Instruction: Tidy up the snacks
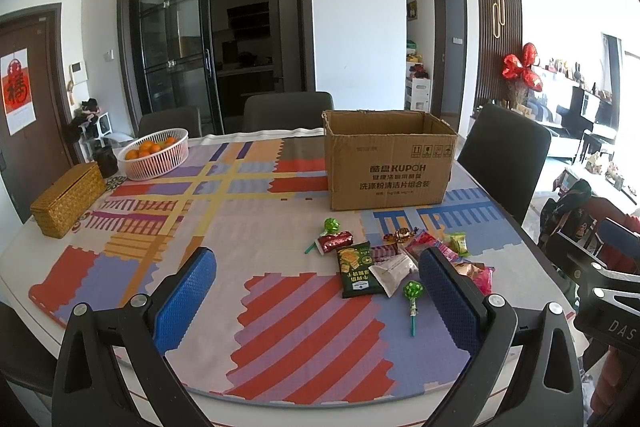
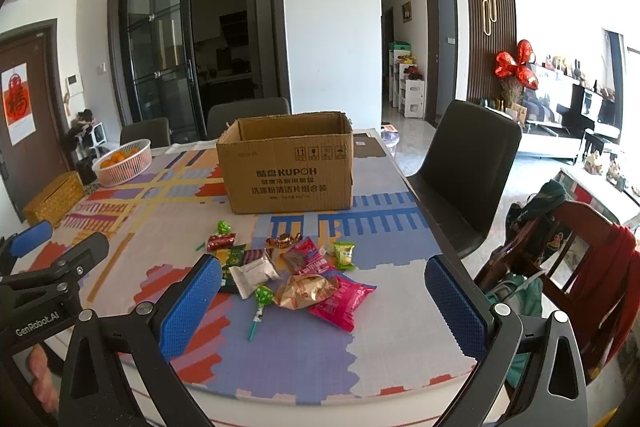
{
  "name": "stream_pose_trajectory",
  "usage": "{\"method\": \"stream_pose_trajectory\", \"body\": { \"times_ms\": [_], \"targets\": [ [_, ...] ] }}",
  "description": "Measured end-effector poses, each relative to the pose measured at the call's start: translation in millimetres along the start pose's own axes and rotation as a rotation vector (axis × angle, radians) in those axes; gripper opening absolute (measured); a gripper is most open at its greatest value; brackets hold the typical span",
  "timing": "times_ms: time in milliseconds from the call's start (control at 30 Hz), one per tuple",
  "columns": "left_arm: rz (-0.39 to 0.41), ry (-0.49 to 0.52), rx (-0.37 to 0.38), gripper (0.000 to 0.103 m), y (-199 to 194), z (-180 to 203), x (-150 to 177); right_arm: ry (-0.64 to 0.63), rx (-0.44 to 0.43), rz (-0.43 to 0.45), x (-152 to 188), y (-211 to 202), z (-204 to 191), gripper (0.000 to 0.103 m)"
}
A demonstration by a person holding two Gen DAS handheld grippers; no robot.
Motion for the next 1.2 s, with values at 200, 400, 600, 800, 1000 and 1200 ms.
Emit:
{"method": "stream_pose_trajectory", "body": {
  "times_ms": [200, 400, 600, 800, 1000, 1200],
  "targets": [
    [-0.005, 0.004, 0.005, 0.103, -0.4, 1.8, 1.5, -0.001, 0.0, 0.0, 0.4, 0.0, -0.6, 0.103],
    [-0.004, 0.004, 0.004, 0.103, -0.1, 1.6, 1.6, -0.001, 0.0, 0.0, 0.0, -0.4, 0.1, 0.103],
    [-0.004, 0.004, 0.004, 0.103, 0.0, 1.7, 1.9, -0.001, 0.0, 0.0, -0.1, -0.2, -0.1, 0.103],
    [-0.008, 0.006, 0.007, 0.103, 1.7, 3.7, 3.5, 0.0, 0.0, -0.004, 0.1, 0.2, -0.2, 0.103],
    [-0.01, 0.007, 0.008, 0.103, 2.7, 4.7, 5.6, 0.0, 0.0, -0.005, 0.1, 0.6, -0.3, 0.103],
    [-0.022, 0.008, 0.012, 0.103, 5.6, 6.6, 11.9, -0.001, -0.003, -0.015, 3.3, 2.7, -1.1, 0.103]
  ]
}}
Point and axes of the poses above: each gripper's, at about its wrist camera, not at the fingertips, and y roughly the way its jaws point, z to its right, x to its underside, the point moved 10 cm from there along y, roughly the way its jaws point, and after that the axes turned 13 degrees about -y, right-handed, at the moved point
